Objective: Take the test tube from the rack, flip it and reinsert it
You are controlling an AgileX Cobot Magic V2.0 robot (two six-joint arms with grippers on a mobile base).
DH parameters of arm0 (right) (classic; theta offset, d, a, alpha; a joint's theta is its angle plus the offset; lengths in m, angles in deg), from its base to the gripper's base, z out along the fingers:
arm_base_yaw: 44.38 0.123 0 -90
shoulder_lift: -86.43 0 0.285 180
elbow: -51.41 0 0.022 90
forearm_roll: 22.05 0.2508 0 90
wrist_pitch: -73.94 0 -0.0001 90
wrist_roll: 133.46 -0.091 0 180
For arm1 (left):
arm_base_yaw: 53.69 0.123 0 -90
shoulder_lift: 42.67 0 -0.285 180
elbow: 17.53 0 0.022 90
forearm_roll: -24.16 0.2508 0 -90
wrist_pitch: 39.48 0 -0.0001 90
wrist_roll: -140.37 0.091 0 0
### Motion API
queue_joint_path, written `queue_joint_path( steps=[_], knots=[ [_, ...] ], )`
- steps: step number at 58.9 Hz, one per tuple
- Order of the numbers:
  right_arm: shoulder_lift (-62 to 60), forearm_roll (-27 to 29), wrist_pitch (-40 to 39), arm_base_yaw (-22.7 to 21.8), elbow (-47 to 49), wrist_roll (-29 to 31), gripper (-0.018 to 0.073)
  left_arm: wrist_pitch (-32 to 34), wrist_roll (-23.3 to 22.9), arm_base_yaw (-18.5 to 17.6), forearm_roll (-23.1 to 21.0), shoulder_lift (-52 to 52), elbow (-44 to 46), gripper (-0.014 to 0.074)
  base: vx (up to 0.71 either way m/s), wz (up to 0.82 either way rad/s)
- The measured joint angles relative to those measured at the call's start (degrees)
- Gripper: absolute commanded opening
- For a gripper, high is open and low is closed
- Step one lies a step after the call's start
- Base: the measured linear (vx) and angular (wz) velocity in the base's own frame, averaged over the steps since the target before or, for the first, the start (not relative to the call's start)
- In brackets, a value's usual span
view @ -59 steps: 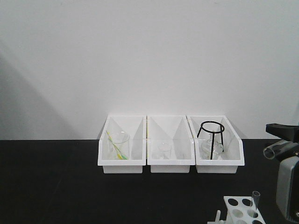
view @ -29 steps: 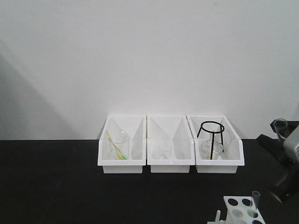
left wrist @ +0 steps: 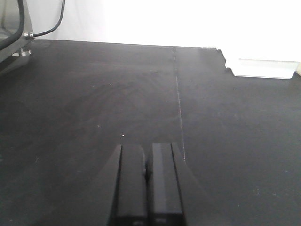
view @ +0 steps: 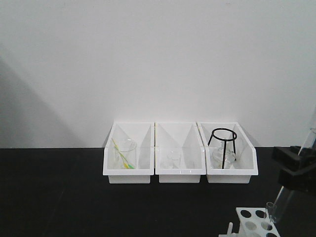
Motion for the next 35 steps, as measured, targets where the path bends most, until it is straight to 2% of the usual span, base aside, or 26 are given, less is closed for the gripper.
queue_joint_path(
  steps=[7, 25, 35],
  knots=[
    [0.0, 0.0, 2.42, 0.0, -3.02, 1.6, -0.0008, 0.0, 0.0, 0.0, 0.0, 0.0, 0.0, -0.0006, 0.0, 0.0],
    [0.0, 0.0, 2.42, 0.0, -3.59, 5.74, -0.0008, 0.0, 0.0, 0.0, 0.0, 0.0, 0.0, -0.0006, 0.0, 0.0],
    [0.0, 0.0, -0.19, 0.0, -3.59, 12.7, -0.0008, 0.0, 0.0, 0.0, 0.0, 0.0, 0.0, -0.0006, 0.0, 0.0]
  ],
)
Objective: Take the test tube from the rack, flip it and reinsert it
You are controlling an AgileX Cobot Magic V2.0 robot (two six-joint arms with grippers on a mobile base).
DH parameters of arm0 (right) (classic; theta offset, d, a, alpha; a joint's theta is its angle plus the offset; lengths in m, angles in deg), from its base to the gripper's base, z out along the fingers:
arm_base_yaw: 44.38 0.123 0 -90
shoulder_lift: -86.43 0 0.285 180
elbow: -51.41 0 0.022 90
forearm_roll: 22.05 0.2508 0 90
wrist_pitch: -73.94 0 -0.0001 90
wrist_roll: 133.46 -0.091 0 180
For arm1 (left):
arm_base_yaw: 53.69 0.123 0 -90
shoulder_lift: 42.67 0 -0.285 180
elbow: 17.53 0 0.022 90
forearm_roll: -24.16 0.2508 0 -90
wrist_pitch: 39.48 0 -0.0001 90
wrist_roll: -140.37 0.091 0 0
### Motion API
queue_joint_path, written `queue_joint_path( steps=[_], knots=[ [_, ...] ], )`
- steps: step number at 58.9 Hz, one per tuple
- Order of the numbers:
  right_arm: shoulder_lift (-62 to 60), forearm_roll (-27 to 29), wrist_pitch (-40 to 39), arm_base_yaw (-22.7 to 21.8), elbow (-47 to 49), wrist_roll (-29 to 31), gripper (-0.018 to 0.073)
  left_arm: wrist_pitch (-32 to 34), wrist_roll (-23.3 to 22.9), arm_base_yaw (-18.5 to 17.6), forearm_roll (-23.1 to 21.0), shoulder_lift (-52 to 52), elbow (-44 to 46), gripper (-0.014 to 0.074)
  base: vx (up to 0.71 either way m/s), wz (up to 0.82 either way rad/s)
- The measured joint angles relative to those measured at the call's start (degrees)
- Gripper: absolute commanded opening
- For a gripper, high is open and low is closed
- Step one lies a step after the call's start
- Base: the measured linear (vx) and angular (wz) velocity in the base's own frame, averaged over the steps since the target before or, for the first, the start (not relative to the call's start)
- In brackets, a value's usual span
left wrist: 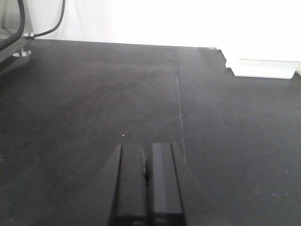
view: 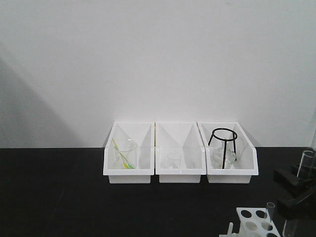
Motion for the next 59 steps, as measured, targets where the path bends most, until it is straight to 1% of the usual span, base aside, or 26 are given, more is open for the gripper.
queue_joint_path(
  steps=[5, 10, 12, 15, 17, 21, 24, 26, 29, 30, 31, 33, 37, 41, 46, 52, 59],
  knots=[
    [0.0, 0.0, -2.61, 0.0, 0.0, 3.48, -0.0008, 0.0, 0.0, 0.0, 0.0, 0.0, 0.0, -0.0006, 0.0, 0.0],
    [0.0, 0.18, -5.8, 0.0, 0.0, 5.54, -0.0008, 0.0, 0.0, 0.0, 0.0, 0.0, 0.0, -0.0006, 0.0, 0.0],
    [0.0, 0.95, -6.54, 0.0, 0.0, 6.44, -0.0008, 0.0, 0.0, 0.0, 0.0, 0.0, 0.0, -0.0006, 0.0, 0.0],
    [0.0, 4.17, -6.69, 0.0, 0.0, 9.06, -0.0008, 0.0, 0.0, 0.0, 0.0, 0.0, 0.0, -0.0006, 0.0, 0.0],
    [0.0, 8.51, -6.57, 0.0, 0.0, 12.22, -0.0008, 0.0, 0.0, 0.0, 0.0, 0.0, 0.0, -0.0006, 0.0, 0.0],
    [0.0, 20.74, -6.1, 0.0, 0.0, 21.8, -0.0008, 0.0, 0.0, 0.0, 0.0, 0.0, 0.0, -0.0006, 0.0, 0.0],
    [0.0, 31.76, -5.75, 0.0, 0.0, 31.5, -0.0008, 0.0, 0.0, 0.0, 0.0, 0.0, 0.0, -0.0006, 0.0, 0.0],
    [0.0, 37.31, -5.25, 0.0, 0.0, 36.69, -0.0008, 0.0, 0.0, 0.0, 0.0, 0.0, 0.0, -0.0006, 0.0, 0.0],
    [-0.07, 48.64, -3.89, 0.0, 0.0, 46.82, -0.0008, 0.0, 0.0, 0.0, 0.0, 0.0, 0.0, -0.0006, 0.0, 0.0],
    [-0.08, 51.45, -3.02, 0.0, 0.0, 49.17, -0.0008, 0.0, 0.0, 0.0, 0.0, 0.0, 0.0, -0.0006, 0.0, 0.0],
    [-0.13, 55.54, -2.38, 0.0, 0.0, 51.43, -0.0008, 0.0, 0.0, 0.0, 0.0, 0.0, 0.0, -0.0006, 0.0, 0.0],
    [-0.24, 61.39, -0.69, 0.0, 0.0, 56.59, -0.0008, 0.0, 0.0, 0.0, 0.0, 0.0, 0.0, -0.0006, 0.0, 0.0],
    [-0.31, 70.1, 2.74, 0.38, 0.0, 64.7, -0.0008, 0.0, 0.0, 0.0, 0.0, 0.0, 0.0, -0.0006, 0.0, 0.0],
    [-0.31, 74.53, 5.07, 1.56, 0.0, 69.29, -0.0008, 0.0, 0.0, 0.0, 0.0, 0.0, 0.0, -0.0006, 0.0, 0.0],
    [-0.31, 76.43, 5.17, 4.34, 0.0, 71.92, -0.0008, 0.0, 0.0, 0.0, 0.0, 0.0, 0.0, -0.0006, 0.0, 0.0],
    [-0.31, 76.42, 4.27, 8.2, 0.0, 72.42, -0.0008, 0.0, 0.0, 0.0, 0.0, 0.0, 0.0, -0.0006, 0.0, 0.0],
    [-0.31, 76.42, 4.27, 10.47, -0.05, 70.5, -0.0008, 0.0, 0.0, 0.0, 0.0, 0.0, 0.0, -0.0006, 0.0, 0.0]
  ],
)
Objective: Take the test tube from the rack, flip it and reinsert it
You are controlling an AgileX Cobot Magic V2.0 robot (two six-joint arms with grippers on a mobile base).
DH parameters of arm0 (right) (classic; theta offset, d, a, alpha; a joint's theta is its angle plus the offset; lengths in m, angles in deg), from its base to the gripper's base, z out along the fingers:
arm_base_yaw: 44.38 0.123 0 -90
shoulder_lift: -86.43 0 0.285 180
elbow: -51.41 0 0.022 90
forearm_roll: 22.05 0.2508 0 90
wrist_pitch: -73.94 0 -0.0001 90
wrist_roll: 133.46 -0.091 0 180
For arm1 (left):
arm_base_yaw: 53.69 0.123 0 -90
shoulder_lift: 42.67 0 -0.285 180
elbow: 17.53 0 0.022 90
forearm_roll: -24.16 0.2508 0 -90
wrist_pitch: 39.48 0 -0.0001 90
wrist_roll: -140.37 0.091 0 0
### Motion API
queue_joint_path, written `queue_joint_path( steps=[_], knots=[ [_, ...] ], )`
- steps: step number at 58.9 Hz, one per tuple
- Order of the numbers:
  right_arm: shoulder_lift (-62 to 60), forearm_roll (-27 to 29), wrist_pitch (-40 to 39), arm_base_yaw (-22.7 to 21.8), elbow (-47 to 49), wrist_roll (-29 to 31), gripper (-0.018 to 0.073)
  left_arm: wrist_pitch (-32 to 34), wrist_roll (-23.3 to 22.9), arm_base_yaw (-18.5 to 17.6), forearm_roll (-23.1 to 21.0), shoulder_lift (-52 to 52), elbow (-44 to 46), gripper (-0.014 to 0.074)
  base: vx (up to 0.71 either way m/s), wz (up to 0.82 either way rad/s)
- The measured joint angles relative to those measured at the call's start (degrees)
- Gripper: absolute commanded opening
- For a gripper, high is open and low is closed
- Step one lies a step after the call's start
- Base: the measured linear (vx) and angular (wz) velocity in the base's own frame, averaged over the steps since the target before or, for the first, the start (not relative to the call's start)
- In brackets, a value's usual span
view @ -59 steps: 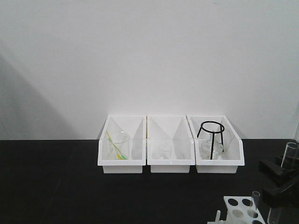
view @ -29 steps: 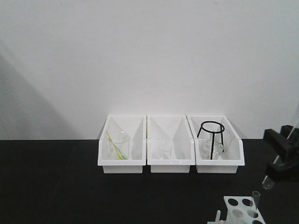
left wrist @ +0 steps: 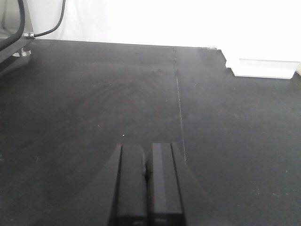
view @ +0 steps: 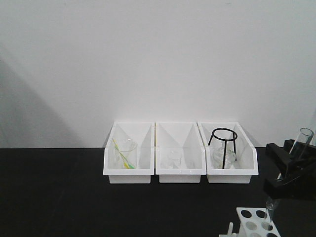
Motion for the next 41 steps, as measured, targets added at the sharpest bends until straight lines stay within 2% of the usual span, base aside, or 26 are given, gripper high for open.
queue_joint_path(
  steps=[7, 16, 22, 30, 41],
  knots=[
    [0.0, -0.05, -3.58, 0.15, -2.26, -2.7, -0.0008, 0.0, 0.0, 0.0, 0.0, 0.0, 0.0, -0.0006, 0.0, 0.0],
    [0.0, -0.17, -16.68, 0.15, -11.66, -2.65, -0.0008, 0.0, 0.0, 0.0, 0.0, 0.0, 0.0, -0.0006, 0.0, 0.0],
    [0.0, 1.2, -23.2, 0.15, -17.77, -0.23, -0.0008, 0.0, 0.0, 0.0, 0.0, 0.0, 0.0, -0.0006, 0.0, 0.0],
    [0.0, 6.58, -24.72, 0.15, -19.79, 2.26, -0.0008, 0.0, 0.0, 0.0, 0.0, 0.0, 0.0, -0.0006, 0.0, 0.0],
    [0.35, 10.01, -24.42, 0.15, -19.83, 7.51, -0.0008, 0.0, 0.0, 0.0, 0.0, 0.0, 0.0, -0.0006, 0.0, 0.0]
  ],
)
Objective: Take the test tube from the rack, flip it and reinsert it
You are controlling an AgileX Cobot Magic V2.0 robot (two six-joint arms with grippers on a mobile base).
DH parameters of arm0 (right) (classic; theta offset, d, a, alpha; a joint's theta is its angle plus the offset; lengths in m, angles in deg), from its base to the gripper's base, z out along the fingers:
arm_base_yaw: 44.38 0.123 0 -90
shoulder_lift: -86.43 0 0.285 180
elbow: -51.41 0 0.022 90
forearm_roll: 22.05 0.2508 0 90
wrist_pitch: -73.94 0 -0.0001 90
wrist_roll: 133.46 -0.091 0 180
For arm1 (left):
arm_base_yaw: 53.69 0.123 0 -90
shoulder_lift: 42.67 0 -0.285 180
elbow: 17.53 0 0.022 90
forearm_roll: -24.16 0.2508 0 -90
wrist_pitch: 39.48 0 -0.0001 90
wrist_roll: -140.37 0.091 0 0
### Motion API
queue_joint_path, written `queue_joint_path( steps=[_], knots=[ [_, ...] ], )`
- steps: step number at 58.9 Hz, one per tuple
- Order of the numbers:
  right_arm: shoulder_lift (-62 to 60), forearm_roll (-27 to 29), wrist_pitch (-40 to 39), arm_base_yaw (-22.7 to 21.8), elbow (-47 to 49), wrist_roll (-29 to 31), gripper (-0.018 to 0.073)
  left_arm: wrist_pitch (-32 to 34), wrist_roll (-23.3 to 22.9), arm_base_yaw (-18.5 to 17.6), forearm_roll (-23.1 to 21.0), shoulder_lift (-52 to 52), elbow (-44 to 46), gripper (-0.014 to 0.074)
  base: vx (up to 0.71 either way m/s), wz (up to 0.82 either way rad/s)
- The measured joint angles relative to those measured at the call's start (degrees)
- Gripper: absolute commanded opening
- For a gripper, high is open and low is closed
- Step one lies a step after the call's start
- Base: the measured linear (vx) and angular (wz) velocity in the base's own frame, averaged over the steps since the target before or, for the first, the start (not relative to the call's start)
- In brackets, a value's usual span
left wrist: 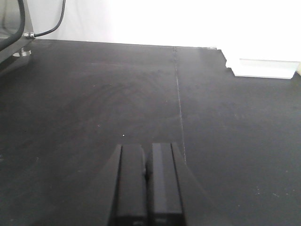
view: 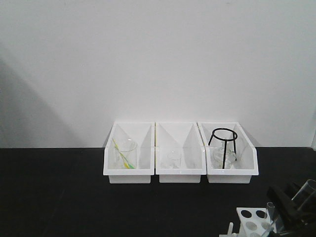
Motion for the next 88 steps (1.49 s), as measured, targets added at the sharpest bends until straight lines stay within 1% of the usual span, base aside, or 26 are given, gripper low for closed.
queue_joint_path(
  steps=[8, 30, 48, 55, 60, 65, 74, 79, 85, 88],
  knots=[
    [2.41, 0.75, 0.06, 0.0, 0.0, 1.18, -0.0008, 0.0, 0.0, 0.0, 0.0, 0.0, 0.0, -0.0006, 0.0, 0.0],
    [9.89, 1.13, -0.33, 0.0, 0.0, 1.4, -0.0008, 0.0, 0.0, 0.0, 0.0, 0.0, 0.0, -0.0006, 0.0, 0.0],
    [19.28, 1.13, -6.11, 0.0, 0.0, 1.4, -0.0001, 0.0, 0.0, 0.0, 0.0, 0.0, 0.0, -0.0006, 0.0, 0.0],
    [22.22, 1.13, -7.37, 0.0, 0.0, 1.4, 0.0022, 0.0, 0.0, 0.0, 0.0, 0.0, 0.0, -0.0006, 0.0, 0.0],
    [23.89, 1.13, -7.5, 0.0, 0.0, 1.4, 0.0057, 0.0, 0.0, 0.0, 0.0, 0.0, 0.0, -0.0006, 0.0, 0.0],
    [24.59, 0.63, -7.84, 0.0, 0.0, 1.4, 0.0114, 0.0, 0.0, 0.0, 0.0, 0.0, 0.0, -0.0006, 0.0, 0.0],
    [24.64, -0.85, -9.97, 0.0, 0.0, 1.4, 0.0268, 0.0, 0.0, 0.0, 0.0, 0.0, 0.0, -0.0006, 0.0, 0.0],
    [24.64, -1.03, -10.72, 0.0, 0.05, 1.4, 0.0372, 0.0, 0.0, 0.0, 0.0, 0.0, 0.0, -0.0006, 0.0, 0.0],
    [24.64, -1.03, -11.1, 0.0, 0.17, 1.4, 0.0468, 0.0, 0.0, 0.0, 0.0, 0.0, 0.0, -0.0006, 0.0, 0.0],
    [24.64, -1.03, -11.17, 0.0, 0.17, 1.4, 0.0503, 0.0, 0.0, 0.0, 0.0, 0.0, 0.0, -0.0006, 0.0, 0.0]
  ],
)
